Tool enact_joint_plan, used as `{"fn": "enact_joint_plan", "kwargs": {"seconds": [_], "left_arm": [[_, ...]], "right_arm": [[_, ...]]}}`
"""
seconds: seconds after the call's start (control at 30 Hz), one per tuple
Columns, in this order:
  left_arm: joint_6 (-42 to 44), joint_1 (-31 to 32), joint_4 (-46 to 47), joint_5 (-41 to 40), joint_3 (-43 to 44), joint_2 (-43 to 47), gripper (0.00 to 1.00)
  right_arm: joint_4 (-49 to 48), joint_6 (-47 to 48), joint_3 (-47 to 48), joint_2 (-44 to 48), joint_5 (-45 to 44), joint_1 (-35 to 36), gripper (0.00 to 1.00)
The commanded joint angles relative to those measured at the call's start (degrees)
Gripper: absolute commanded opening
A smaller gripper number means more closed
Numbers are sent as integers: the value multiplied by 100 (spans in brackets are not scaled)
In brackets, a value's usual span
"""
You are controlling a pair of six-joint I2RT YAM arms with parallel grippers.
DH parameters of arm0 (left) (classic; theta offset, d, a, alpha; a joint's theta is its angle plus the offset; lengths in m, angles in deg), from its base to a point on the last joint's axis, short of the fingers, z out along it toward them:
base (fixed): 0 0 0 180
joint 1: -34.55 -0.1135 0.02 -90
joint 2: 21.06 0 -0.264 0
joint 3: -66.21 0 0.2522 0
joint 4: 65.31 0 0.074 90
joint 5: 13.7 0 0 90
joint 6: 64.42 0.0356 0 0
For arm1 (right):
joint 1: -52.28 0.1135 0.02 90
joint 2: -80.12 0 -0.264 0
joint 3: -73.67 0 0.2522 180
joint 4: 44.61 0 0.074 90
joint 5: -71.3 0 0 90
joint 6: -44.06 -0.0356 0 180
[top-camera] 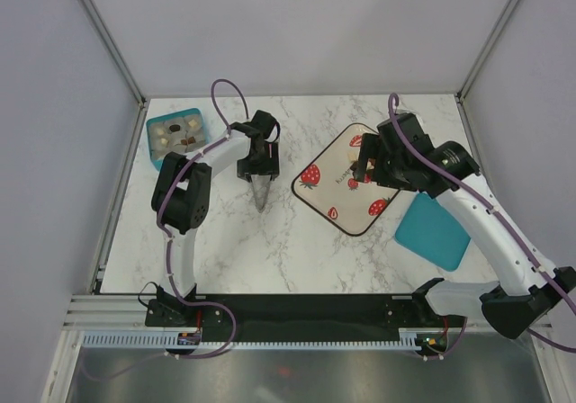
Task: Pack the chocolate
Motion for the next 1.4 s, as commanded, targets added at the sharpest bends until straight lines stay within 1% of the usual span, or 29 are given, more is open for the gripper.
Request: {"fn": "enact_joint_plan", "kwargs": {"seconds": [0.0, 0.03, 0.1, 0.13, 0.17, 0.3, 0.33, 0.4, 0.43, 0.47, 0.5, 0.53, 0.57, 0.6, 0.63, 0.7, 0.73, 0.77, 0.87, 0.9, 0.97, 1.1, 1.2, 1.37], "left_arm": [[-120, 41, 167, 113, 59, 181, 83], [-129, 50, 159, 131, -2, 251, 87], [-129, 50, 159, 158, -64, 471, 92], [-129, 50, 159, 166, -108, 524, 98], [-120, 50, 167, 184, -126, 602, 100], [-138, 58, 18, 245, -283, 1120, 100], [-155, 58, -8, 272, -319, 1235, 100], [-164, 58, -26, 525, -415, 1646, 100], [-156, 58, -17, 683, -503, 1797, 100], [-147, 85, -26, 850, -565, 1964, 99], [-138, 120, -26, 1087, -644, 2122, 99], [-138, 146, -35, 1159, -810, 2541, 100], [-173, 172, -26, 1255, -907, 2763, 100], [-260, 225, -17, 1413, -995, 2983, 100], [-296, 243, 18, 1467, -1161, 3446, 100], [-384, 261, 62, 1598, -1277, 3862, 100], [-393, 269, 53, 1582, -1347, 4038, 100], [-402, 261, 44, 1538, -1374, 4414, 100], [-253, 261, 53, 1144, -1401, 5056, 100], [-200, 261, 1, 811, -1296, 5155, 100], [-156, 261, -183, 512, -1207, 5374, 100], [-6, 261, -114, 351, -1172, 5787, 100], [46, 261, -114, 290, -997, 5911, 100], [160, 261, -52, 280, -575, 5833, 100]], "right_arm": [[-11, -1, 355, -100, -65, -13, 96], [-11, -36, 391, -127, -83, -13, 96], [-19, -72, 479, -197, -109, -13, 96], [-37, -150, 479, -206, -144, -13, 96], [-54, -203, 470, -223, -171, -13, 96], [-20, -353, 453, -329, -399, -101, 96], [-2, -370, 418, -338, -478, -240, 96], [-80, -353, 260, -355, -549, -486, 91], [-116, -327, 137, -364, -523, -784, 90], [-151, -327, -151, -408, -496, -952, 84], [-299, -318, -328, -417, -479, -1101, 80], [-388, -335, -660, -452, -470, -1399, 76], [-467, -344, -812, -487, -470, -1532, 72], [-659, -301, -944, -566, -470, -1655, 71], [-765, -248, -1197, -610, -478, -1857, 70], [-872, -177, -1375, -803, -548, -2042, 68], [-907, -116, -1515, -882, -514, -2261, 66], [-985, -55, -1612, -970, -496, -2333, 62], [-1433, 7, -1990, -1067, -269, -2526, 53], [-1687, 7, -2069, -1102, -198, -2553, 52], [-1855, -36, -2237, -1251, -92, -2614, 50], [-2391, 165, -2500, -1480, 198, -2737, 49], [-2690, 376, -2702, -1656, 505, -2974, 50], [-3068, 456, -3045, -1709, 638, -3107, 50]]}}
